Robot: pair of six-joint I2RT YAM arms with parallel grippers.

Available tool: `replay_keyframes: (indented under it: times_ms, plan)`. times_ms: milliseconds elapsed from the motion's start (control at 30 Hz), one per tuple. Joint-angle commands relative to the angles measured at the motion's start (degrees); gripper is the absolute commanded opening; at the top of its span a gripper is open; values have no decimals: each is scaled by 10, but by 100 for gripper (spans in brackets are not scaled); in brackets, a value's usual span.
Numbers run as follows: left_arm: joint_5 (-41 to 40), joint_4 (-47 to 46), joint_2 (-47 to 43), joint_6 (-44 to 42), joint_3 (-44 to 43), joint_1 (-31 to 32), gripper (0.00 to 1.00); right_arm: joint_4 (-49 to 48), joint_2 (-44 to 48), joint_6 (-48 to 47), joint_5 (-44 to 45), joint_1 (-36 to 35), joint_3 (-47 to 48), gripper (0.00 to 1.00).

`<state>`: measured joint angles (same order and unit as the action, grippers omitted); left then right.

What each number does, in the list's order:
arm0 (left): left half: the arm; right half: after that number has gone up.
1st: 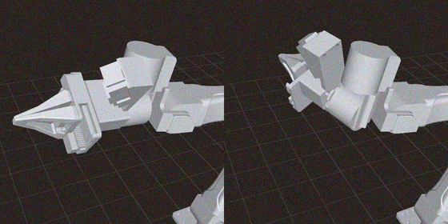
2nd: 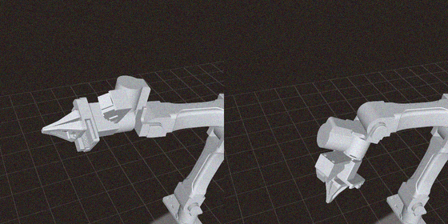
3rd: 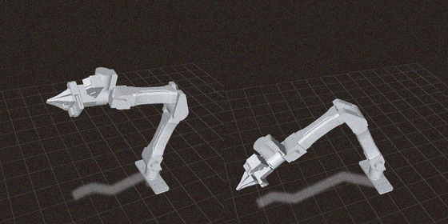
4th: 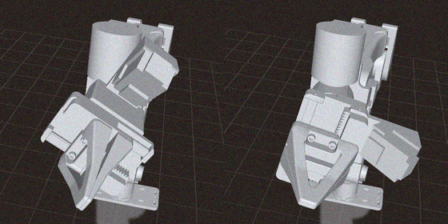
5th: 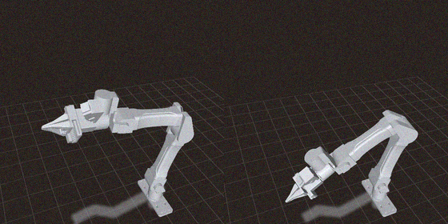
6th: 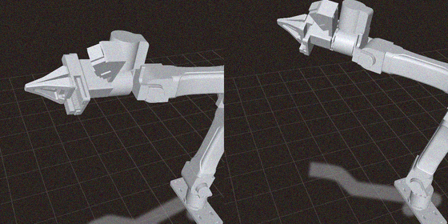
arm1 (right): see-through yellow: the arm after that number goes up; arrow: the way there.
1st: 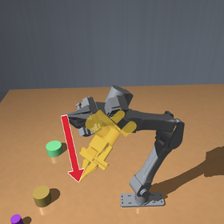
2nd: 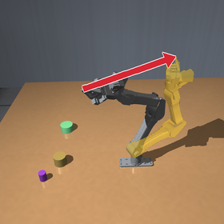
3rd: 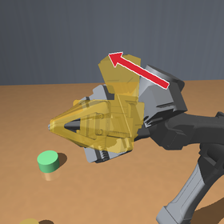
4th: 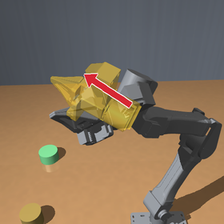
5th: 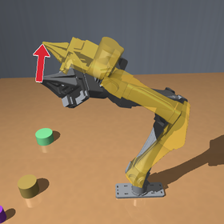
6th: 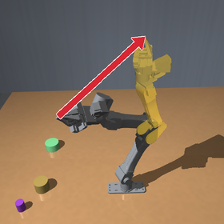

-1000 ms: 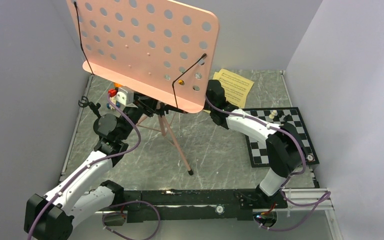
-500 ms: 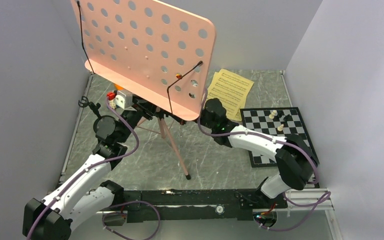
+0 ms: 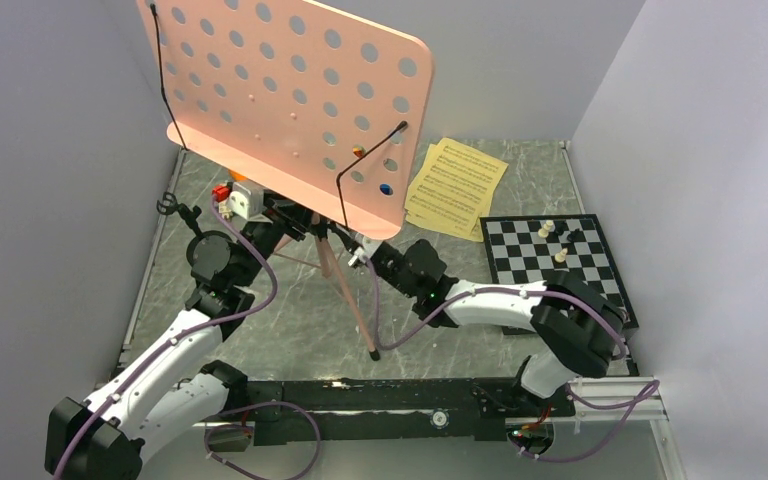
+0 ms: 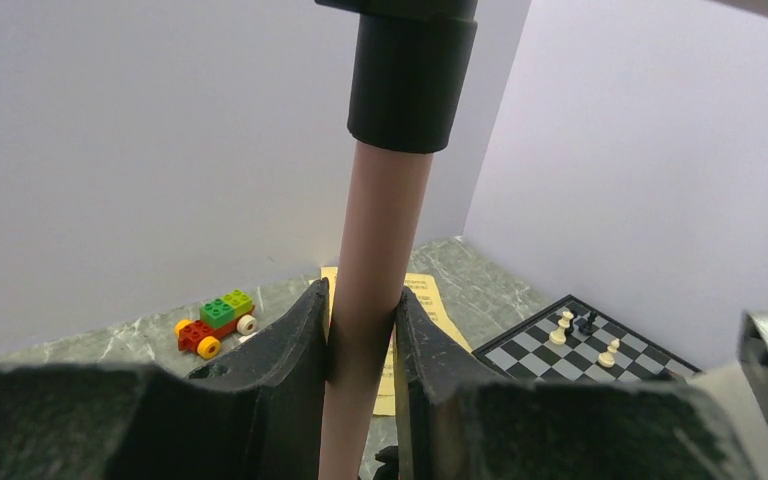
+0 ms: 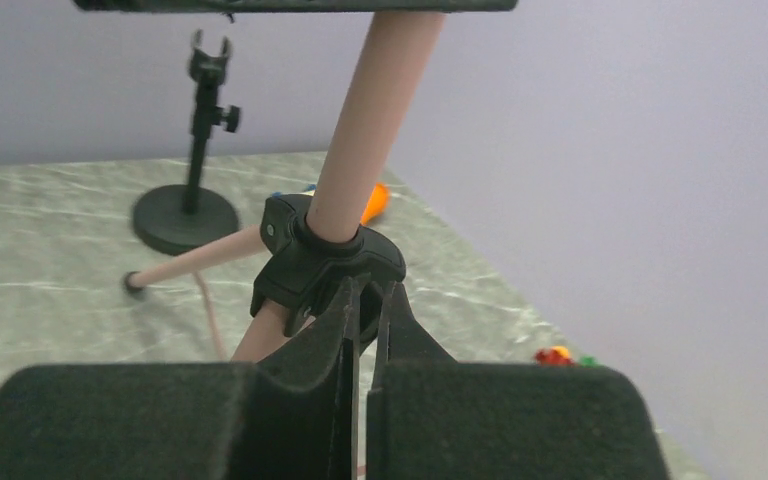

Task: Pack up the instrument practice props

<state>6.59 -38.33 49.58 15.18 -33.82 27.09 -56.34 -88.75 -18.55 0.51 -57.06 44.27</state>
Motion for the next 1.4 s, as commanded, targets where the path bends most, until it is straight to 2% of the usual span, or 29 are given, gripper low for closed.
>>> replay_keyframes:
  times_ms: [0, 133, 267, 367, 467, 533, 567, 600, 700, 767, 833, 933, 967, 1067, 1200, 1367]
  plan:
    - [-44, 61, 4, 32, 19, -5, 0, 6, -46, -205, 85, -44, -60, 0]
    - [-46, 64, 3, 31, 21, -5, 0, -56, -79, -325, 142, -75, -74, 0]
    - [-50, 73, 0, 26, 22, -5, 0, -62, -90, -383, 163, -96, -79, 0]
    - [-58, 75, -4, 23, 27, -5, 0, -75, -77, -360, 177, -99, -86, 0]
    - [-62, 77, -6, 21, 30, -5, 0, -48, -27, -271, 184, -98, -84, 0]
    - [-64, 77, -8, 20, 31, -5, 0, 10, 11, -197, 178, -96, -73, 20]
    - [-64, 78, -8, 20, 31, -5, 0, 20, 26, -166, 179, -96, -72, 32]
    - [-64, 78, -8, 21, 30, -5, 0, 20, 40, -138, 185, -96, -75, 40]
    - [-61, 78, -9, 21, 30, -5, 0, 34, 86, -57, 201, -94, -86, 56]
    - [-58, 78, -9, 22, 29, -5, 0, 92, 117, 22, 203, -86, -74, 62]
    - [-51, 79, -10, 24, 27, -5, 0, 189, 139, 139, 171, -65, -40, 68]
    - [-35, 90, -12, 23, 20, -5, 0, 313, 150, 298, 27, 5, 10, 74]
    - [-29, 95, -14, 22, 17, -5, 0, 334, 146, 344, -29, 42, 20, 75]
    - [-11, 105, -19, 22, 14, -6, 0, 306, 133, 431, -184, 104, 30, 76]
    - [25, 130, -23, 11, 1, -6, 0, 327, 84, 465, -303, 144, 89, 75]
    - [59, 181, -29, 6, -23, -6, 0, 342, 64, 426, -332, 145, 123, 68]
